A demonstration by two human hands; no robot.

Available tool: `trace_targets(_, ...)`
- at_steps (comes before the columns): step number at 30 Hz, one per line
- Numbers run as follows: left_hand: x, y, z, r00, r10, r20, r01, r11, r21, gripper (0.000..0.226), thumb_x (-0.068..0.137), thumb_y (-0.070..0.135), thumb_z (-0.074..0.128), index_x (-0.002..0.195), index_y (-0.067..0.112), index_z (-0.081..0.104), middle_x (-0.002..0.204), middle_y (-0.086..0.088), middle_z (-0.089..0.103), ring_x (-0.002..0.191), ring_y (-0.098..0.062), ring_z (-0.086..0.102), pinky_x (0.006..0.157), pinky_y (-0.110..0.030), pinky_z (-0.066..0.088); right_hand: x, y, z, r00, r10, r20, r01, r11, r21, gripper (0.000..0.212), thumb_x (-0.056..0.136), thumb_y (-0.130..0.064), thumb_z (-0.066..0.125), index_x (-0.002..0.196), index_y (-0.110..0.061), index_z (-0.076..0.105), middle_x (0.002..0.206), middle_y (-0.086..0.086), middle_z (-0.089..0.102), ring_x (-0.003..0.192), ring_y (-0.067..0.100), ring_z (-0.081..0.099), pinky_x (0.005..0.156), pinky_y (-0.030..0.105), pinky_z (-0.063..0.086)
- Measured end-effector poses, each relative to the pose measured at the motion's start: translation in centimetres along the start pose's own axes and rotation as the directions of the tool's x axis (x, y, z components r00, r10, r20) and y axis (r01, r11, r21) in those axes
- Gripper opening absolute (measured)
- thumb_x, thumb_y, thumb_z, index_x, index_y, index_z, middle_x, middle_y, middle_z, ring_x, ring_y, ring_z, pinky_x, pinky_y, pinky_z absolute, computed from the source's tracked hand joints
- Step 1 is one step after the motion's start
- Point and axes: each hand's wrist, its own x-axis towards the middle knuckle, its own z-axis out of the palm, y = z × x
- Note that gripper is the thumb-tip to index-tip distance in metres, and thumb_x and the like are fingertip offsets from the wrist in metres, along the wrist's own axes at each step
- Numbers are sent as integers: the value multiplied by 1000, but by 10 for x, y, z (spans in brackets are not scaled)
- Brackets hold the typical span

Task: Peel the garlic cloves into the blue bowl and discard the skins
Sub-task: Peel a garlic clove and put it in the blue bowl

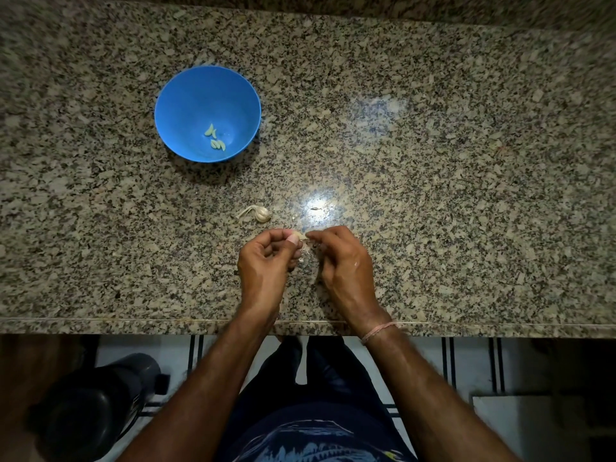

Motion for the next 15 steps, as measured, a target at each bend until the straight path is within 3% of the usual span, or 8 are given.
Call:
trace_targets(2, 0, 0, 0, 998, -52, 20, 53, 995, -80, 14, 95, 12, 73, 108, 8, 74, 96, -14, 77, 85, -21, 72, 80, -34, 60, 1, -4, -4, 997, 70, 9, -71, 988, 140, 29, 99, -5, 65, 124, -16, 72, 109, -7, 70, 96, 1, 65, 83, 19, 56)
trace_targets(4, 1, 0, 0, 995, -89, 52, 95, 986, -135, 15, 95, 10, 74, 109, 5, 73, 100, -19, 77, 87, -24, 71, 77, -33, 58, 4, -10, -6, 981, 175, 85, -193, 925, 326, 24, 97, -11, 71, 121, -16, 73, 110, -8, 73, 102, 2, 68, 89, 20, 57)
trace_targets(10, 1, 5, 0, 994, -84, 65, 91, 988, -121, 15, 96, 17, 73, 104, 4, 74, 89, -13, 78, 77, -19, 70, 68, -31, 55, 11, -13, -7, 907, 394, 147, -405, 724, 558, 9, 95, -7, 73, 103, -7, 75, 102, 4, 77, 94, 17, 75, 80, 28, 62)
trace_targets(12, 1, 4, 0, 1000, 23, 12, -24, 994, 109, 13, 98, 25, 72, 99, 13, 75, 85, -4, 78, 75, -14, 73, 68, -32, 58, 11, -13, -8, 880, 439, 181, -448, 640, 624, 9, 96, -4, 70, 103, -4, 75, 106, 7, 77, 101, 20, 74, 87, 30, 62)
trace_targets(15, -2, 4, 0, 975, 221, 22, -207, 868, 451, 4, 95, 30, 73, 95, 27, 70, 89, 9, 72, 76, -3, 67, 68, -27, 57, 12, -11, -9, 855, 466, 225, -485, 569, 664, 9, 97, -5, 70, 103, -1, 74, 110, 10, 76, 108, 24, 73, 94, 37, 61)
